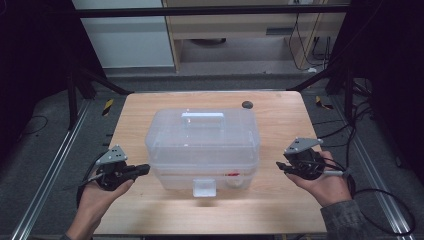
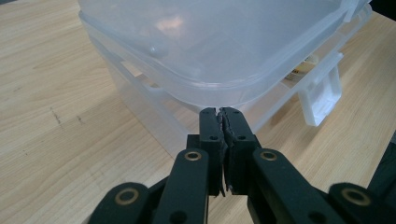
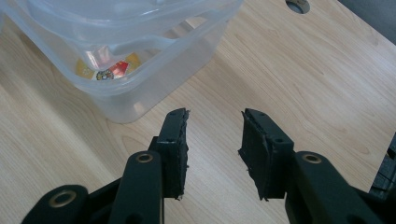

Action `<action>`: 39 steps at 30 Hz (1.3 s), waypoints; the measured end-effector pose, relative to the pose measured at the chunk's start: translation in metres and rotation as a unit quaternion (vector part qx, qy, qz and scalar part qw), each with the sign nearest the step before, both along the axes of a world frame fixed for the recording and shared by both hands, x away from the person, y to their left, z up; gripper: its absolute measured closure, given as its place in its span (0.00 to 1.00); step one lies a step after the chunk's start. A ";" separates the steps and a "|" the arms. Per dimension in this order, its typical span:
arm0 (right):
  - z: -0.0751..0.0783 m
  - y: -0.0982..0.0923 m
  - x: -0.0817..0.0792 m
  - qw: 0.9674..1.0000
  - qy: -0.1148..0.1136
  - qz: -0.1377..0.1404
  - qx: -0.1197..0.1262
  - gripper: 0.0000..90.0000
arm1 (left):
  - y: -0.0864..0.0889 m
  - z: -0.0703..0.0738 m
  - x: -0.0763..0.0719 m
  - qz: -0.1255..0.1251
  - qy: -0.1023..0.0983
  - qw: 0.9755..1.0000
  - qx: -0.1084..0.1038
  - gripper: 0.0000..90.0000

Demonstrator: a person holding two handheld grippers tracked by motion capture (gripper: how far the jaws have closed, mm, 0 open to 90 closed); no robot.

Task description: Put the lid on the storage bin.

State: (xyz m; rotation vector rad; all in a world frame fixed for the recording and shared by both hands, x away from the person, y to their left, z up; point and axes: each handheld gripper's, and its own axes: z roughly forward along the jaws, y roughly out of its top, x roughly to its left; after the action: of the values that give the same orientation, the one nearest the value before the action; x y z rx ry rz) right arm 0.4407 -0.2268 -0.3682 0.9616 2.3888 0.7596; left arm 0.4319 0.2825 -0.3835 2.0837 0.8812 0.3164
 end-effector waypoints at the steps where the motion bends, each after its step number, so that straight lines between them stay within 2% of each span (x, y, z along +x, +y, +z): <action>1: 0.000 0.000 0.000 1.000 -0.001 -0.001 0.000 0.67 | 0.000 -0.001 0.000 0.000 0.001 1.000 0.000 0.96; 13: -0.006 -0.003 0.001 1.000 0.004 -0.008 0.000 0.67 | 0.003 -0.013 -0.001 -0.002 0.013 1.000 0.005 0.96; 14: -0.007 -0.003 0.002 1.000 0.003 -0.009 0.001 0.67 | 0.004 -0.014 -0.001 0.003 0.008 1.000 -0.011 0.96; 16: -0.009 -0.003 0.003 1.000 0.005 -0.011 0.003 0.67 | 0.005 -0.011 -0.001 0.001 0.004 1.000 -0.018 0.96; 18: -0.011 -0.002 0.004 1.000 0.007 -0.012 0.004 0.67 | 0.003 -0.009 -0.001 0.002 -0.004 1.000 0.000 0.96; 25: -0.013 -0.005 0.005 1.000 0.008 -0.016 0.005 0.67 | 0.003 -0.012 -0.002 0.004 0.000 1.000 0.003 0.96; 29: -0.016 -0.006 0.006 1.000 0.010 -0.020 0.008 0.67 | 0.008 -0.015 -0.002 0.010 0.000 1.000 0.023 0.96; 35: -0.029 -0.006 0.011 0.999 0.021 -0.030 0.008 0.67 | 0.018 -0.023 0.007 0.031 0.001 0.998 0.060 0.92; 39: -0.039 -0.008 0.017 0.999 0.027 -0.045 0.012 0.66 | 0.023 -0.030 0.014 0.043 0.004 0.996 0.072 0.89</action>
State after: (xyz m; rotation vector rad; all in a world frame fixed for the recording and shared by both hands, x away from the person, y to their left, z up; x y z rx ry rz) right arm 0.4573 -0.2351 -0.4076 1.1046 2.3702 0.7400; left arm 0.4462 0.3057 -0.4131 2.1828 0.9809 0.4285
